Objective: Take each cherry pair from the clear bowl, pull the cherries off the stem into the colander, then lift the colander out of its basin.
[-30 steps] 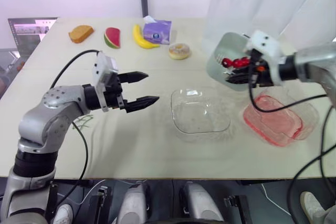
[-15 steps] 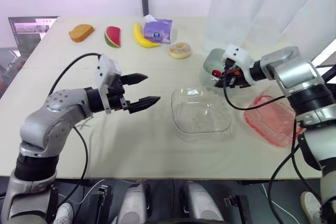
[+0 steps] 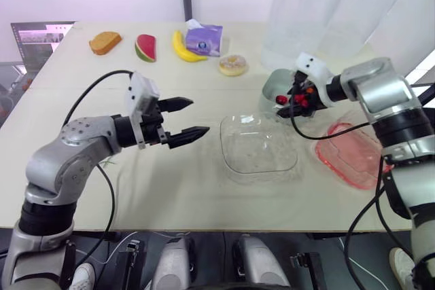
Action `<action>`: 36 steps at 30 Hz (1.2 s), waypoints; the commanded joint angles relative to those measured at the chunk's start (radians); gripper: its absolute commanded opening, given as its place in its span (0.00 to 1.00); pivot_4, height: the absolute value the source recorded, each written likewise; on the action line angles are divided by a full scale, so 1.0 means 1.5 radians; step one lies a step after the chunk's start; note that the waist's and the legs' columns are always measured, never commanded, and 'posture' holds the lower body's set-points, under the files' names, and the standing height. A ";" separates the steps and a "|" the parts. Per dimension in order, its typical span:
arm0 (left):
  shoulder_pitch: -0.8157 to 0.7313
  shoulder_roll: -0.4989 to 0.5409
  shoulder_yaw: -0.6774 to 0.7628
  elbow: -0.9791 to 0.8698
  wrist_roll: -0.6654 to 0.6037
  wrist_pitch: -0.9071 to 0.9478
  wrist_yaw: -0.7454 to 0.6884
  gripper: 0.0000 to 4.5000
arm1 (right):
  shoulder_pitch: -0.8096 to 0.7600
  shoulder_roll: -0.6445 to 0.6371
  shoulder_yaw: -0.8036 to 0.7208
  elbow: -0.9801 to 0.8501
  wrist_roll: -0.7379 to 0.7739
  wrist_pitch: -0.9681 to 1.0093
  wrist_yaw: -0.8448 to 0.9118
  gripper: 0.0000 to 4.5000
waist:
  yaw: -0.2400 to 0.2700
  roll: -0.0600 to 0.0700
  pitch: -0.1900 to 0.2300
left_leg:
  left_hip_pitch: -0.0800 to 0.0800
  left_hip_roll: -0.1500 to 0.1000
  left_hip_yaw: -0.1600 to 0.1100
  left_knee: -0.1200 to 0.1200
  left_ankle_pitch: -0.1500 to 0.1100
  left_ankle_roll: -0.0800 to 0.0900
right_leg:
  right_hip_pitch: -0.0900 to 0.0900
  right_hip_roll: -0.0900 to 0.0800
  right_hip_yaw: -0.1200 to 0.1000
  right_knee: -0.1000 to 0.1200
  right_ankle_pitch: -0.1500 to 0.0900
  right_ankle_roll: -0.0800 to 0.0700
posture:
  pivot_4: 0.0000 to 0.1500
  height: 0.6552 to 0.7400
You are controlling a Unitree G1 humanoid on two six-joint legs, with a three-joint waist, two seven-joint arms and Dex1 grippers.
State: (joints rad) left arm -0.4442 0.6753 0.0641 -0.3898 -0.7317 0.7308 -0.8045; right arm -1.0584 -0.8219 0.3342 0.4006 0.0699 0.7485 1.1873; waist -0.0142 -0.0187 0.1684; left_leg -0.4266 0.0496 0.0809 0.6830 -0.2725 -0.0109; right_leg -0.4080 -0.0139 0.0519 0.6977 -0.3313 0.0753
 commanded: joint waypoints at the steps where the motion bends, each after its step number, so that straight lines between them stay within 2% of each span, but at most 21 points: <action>1: -0.013 0.010 0.015 -0.007 -0.007 -0.004 -0.012 1.00 | 0.023 -0.061 -0.092 -0.160 0.053 0.089 0.007 0.99 | 0.002 0.000 0.000 | 0.000 0.000 0.000 0.000 0.000 0.000 | 0.000 0.000 0.000 0.000 0.000 0.000 | 1.00 1.00; 5: -0.012 0.037 0.033 0.000 -0.028 0.008 -0.045 1.00 | 0.137 -0.106 -0.240 -0.398 0.151 0.221 -0.018 0.99 | 0.001 0.000 0.000 | 0.000 0.000 -0.001 0.000 0.000 0.000 | 0.001 0.000 -0.001 0.000 0.000 0.000 | 1.00 1.00; 8: 0.003 0.069 0.044 0.001 -0.043 0.013 -0.085 1.00 | 0.224 -0.074 -0.370 -0.543 0.214 0.287 -0.065 0.99 | -0.004 0.000 0.000 | 0.000 0.000 -0.001 0.000 0.000 0.000 | 0.001 0.000 0.000 0.000 0.000 0.000 | 1.00 1.00; 11: 0.034 0.106 0.059 -0.007 -0.058 0.013 -0.132 1.00 | 0.326 0.001 -0.495 -0.692 0.286 0.340 -0.112 0.99 | -0.005 0.000 0.000 | 0.001 0.000 -0.001 -0.001 0.000 0.000 | 0.002 0.000 0.000 0.000 0.000 0.000 | 1.00 1.00; 14: 0.067 0.130 0.072 -0.006 -0.056 -0.005 -0.171 1.00 | 0.478 0.106 -0.604 -0.838 0.349 0.321 -0.147 0.99 | 0.001 -0.001 -0.001 | 0.002 0.000 -0.002 -0.002 0.000 -0.001 | 0.003 0.001 -0.001 -0.001 0.000 0.000 | 1.00 1.00; 16: 0.083 0.136 0.071 0.003 -0.036 -0.030 -0.188 1.00 | 0.564 0.141 -0.631 -0.879 0.363 0.275 -0.158 0.99 | 0.003 -0.001 -0.001 | 0.001 0.000 -0.002 -0.001 0.000 -0.001 | 0.003 0.001 -0.001 -0.001 0.000 0.000 | 1.00 1.00; 18: 0.097 0.135 0.072 0.007 -0.028 -0.044 -0.195 1.00 | 0.641 0.169 -0.651 -0.898 0.382 0.233 -0.164 0.99 | 0.002 -0.001 -0.001 | 0.001 -0.001 -0.002 0.000 0.000 0.000 | 0.004 0.000 -0.001 -0.002 0.000 0.000 | 1.00 1.00; 22: 0.113 0.129 0.074 0.005 -0.019 -0.063 -0.193 1.00 | 0.767 0.172 -0.649 -0.881 0.364 0.142 -0.169 0.99 | -0.001 -0.001 -0.001 | 0.007 0.000 -0.002 -0.001 0.000 0.000 | 0.010 0.000 -0.001 -0.004 0.000 0.000 | 1.00 1.00; 27: 0.129 0.127 0.072 0.003 0.001 -0.090 -0.190 1.00 | 0.829 0.153 -0.647 -0.831 0.361 0.068 -0.184 0.99 | -0.004 -0.001 -0.001 | 0.011 0.000 -0.002 -0.003 0.000 0.000 | 0.013 0.001 -0.001 -0.005 0.000 0.000 | 1.00 1.00; 36: 0.138 0.123 0.067 0.002 0.019 -0.107 -0.188 1.00 | 0.867 0.114 -0.636 -0.799 0.389 0.009 -0.196 0.99 | -0.002 -0.001 0.000 | 0.011 0.000 -0.002 -0.003 0.000 0.000 | 0.013 0.001 -0.001 -0.006 0.000 0.000 | 1.00 1.00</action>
State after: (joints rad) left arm -0.2360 0.8606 0.1502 -0.3655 -0.7065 0.5940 -1.0857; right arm 0.2376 -0.6394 -0.6056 -0.7897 0.6274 0.7869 0.8990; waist -0.0165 -0.0198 0.1676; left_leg -0.4106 0.0497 0.0785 0.6779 -0.2730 -0.0104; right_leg -0.3881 -0.0125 0.0511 0.6884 -0.3316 0.0752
